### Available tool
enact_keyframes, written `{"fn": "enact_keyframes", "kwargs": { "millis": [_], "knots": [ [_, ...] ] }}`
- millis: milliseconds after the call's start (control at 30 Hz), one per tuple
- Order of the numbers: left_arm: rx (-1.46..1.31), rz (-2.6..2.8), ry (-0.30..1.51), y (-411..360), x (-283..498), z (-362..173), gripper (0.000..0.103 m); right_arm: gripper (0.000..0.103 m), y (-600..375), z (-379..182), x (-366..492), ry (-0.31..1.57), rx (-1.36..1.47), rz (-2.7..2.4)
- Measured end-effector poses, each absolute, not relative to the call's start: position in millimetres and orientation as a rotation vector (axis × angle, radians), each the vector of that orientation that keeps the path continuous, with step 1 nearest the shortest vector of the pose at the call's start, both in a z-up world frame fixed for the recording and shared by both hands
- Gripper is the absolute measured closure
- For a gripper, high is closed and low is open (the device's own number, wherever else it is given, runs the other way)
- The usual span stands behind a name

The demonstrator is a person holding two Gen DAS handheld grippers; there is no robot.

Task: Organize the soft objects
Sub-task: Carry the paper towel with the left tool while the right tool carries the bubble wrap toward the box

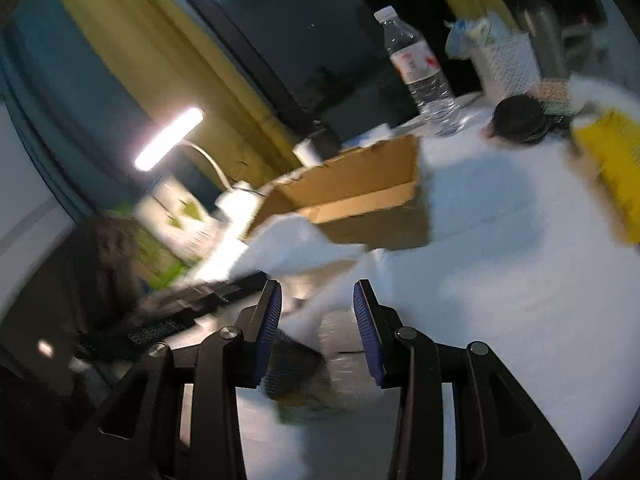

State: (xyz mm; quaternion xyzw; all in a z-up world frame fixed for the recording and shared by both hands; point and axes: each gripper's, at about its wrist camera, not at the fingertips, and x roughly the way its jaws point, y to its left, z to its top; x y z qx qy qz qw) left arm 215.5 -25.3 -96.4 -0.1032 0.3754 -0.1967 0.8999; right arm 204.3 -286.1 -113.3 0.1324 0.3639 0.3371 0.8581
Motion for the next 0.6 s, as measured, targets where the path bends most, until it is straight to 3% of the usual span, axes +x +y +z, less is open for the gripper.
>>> {"fn": "enact_keyframes", "kwargs": {
  "millis": [133, 267, 600],
  "knots": [
    [-0.216, -0.399, 0.772, -21, 214, -93, 0.094, 0.048, -271, -122, 195, 0.758, 0.101, 0.615],
    [-0.208, -0.397, 0.762, -20, 210, -87, 0.094, 0.048, -256, -142, 187, 0.753, -0.089, 0.492],
    [-0.205, -0.435, 0.754, -32, 209, -83, 0.094, 0.048, -286, -181, 217, 0.874, 0.039, 0.453]
  ]
}}
